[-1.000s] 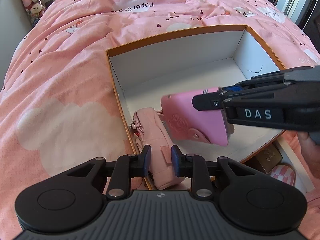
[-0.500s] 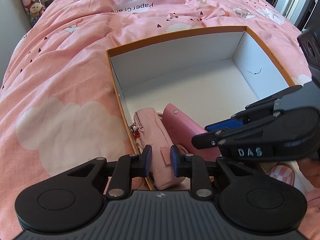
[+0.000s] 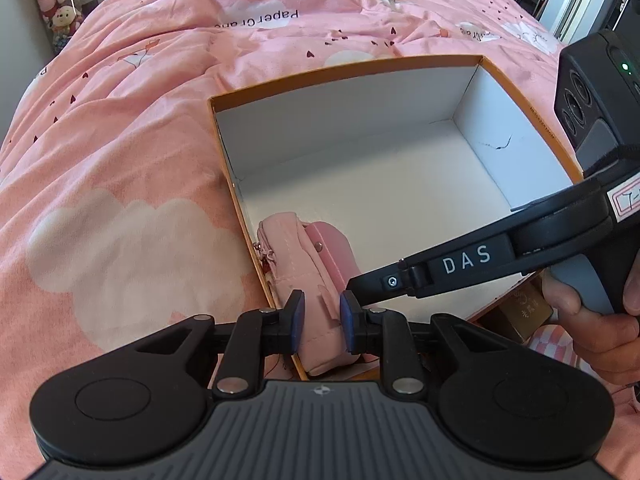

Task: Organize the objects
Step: 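Stand the pink wallet upright beside the pouch and open the right tool, then grasp the dark grey case with the left tool while the right tool grasps the brown photo card box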

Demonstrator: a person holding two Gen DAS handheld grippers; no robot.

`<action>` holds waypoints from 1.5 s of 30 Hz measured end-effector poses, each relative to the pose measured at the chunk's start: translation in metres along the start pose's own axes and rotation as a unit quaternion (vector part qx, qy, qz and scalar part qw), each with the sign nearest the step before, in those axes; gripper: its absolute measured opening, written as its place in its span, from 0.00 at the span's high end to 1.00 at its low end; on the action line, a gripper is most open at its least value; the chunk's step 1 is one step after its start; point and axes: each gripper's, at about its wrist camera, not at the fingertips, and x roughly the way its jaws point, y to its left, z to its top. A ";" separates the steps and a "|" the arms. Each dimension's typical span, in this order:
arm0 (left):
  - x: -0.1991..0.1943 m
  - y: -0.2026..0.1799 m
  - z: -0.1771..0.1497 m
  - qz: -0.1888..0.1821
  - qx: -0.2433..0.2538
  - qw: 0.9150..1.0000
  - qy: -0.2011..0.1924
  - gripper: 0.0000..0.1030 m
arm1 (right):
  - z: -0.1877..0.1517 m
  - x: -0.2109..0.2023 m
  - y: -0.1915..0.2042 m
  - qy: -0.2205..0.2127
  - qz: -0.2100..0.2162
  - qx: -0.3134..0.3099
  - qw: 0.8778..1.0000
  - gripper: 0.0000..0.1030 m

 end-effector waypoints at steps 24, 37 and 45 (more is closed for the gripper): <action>-0.068 -0.021 -0.031 -0.018 -0.074 0.995 -0.057 0.69 | -0.046 -0.075 0.043 -0.117 -0.103 -0.136 0.978 0.90; -0.032 -0.032 -0.080 -0.043 -0.081 0.995 0.029 0.40 | -0.108 -0.085 0.035 -0.099 -0.125 -0.107 0.981 0.81; -0.016 -0.034 -0.088 -0.064 -0.088 0.993 0.041 0.31 | -0.108 -0.064 0.028 -0.077 -0.146 -0.095 0.982 0.67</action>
